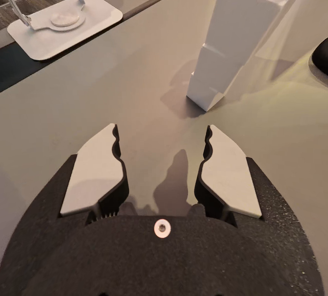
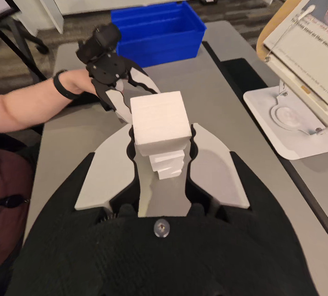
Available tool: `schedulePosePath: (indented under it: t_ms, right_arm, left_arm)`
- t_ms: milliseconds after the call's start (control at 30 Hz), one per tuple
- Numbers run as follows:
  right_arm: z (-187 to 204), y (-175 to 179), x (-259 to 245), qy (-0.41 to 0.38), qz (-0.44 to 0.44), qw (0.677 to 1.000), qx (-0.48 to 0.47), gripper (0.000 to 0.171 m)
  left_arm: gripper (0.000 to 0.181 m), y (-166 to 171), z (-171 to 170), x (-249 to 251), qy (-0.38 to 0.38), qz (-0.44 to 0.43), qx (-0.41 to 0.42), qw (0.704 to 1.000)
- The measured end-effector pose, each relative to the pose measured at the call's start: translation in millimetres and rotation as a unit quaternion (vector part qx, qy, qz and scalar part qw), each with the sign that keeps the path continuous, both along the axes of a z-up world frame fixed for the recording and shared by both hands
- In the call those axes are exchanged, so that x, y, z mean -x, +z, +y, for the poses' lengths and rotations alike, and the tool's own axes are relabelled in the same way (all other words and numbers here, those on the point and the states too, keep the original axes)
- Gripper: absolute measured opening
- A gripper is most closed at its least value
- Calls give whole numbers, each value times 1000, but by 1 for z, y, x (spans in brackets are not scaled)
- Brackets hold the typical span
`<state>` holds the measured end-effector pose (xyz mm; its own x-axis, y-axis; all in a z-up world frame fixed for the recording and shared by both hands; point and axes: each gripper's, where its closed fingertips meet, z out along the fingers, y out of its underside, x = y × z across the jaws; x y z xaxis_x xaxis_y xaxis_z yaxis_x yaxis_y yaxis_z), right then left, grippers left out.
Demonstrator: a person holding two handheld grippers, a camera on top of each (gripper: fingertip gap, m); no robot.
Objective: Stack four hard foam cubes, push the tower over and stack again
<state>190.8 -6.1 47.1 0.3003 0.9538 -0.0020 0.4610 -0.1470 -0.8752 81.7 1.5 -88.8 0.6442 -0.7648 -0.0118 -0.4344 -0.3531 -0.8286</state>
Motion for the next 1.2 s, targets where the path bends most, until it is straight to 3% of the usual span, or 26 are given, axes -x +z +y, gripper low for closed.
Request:
schedulePosePath:
  t_ms: [233, 300, 467, 600, 700, 800, 833, 900, 933, 1067, 1200]
  right_arm:
    - [-4, -38, 6, 18, -48, 999, 5, 60]
    - [-4, -36, 5, 13, -52, 998, -18, 76]
    - [-12, 16, -6, 36, 22, 996, -78, 83]
    - [-4, 49, -49, 15, 57, 993, -102, 83]
    - [5, 23, -95, -12, 33, 997, -62, 58]
    - [17, -16, -142, -28, 3, 1000, -13, 5]
    - [26, -27, -160, -62, -2, 998, 14, 1]
    - [42, -45, -195, -142, -11, 988, 63, 1]
    - [46, -53, -210, -171, -15, 982, 81, 1]
    - [47, -81, -264, -257, -49, 957, 122, 1]
    - [43, -86, -282, -270, -56, 953, 122, 5]
  left_arm:
    - [94, -12, -4, -6, -17, 35, -7, 999]
    - [95, -14, -4, -6, -15, 44, -7, 999]
    - [92, -4, -5, -7, -15, 1, -3, 1000]
    - [86, 4, -2, -3, 0, -37, 6, 999]
    - [80, 10, -2, -5, 3, -87, 26, 996]
    - [59, 7, 0, -4, 6, -112, 51, 992]
    - [47, 7, -3, -7, -8, -124, 58, 990]
    - [5, 6, -7, -14, -24, -141, 72, 987]
    - [0, 2, -8, -16, -22, -134, 85, 987]
    - [0, -27, -7, -13, 40, -8, 114, 993]
    - [0, -17, 0, -35, 66, 77, 77, 992]
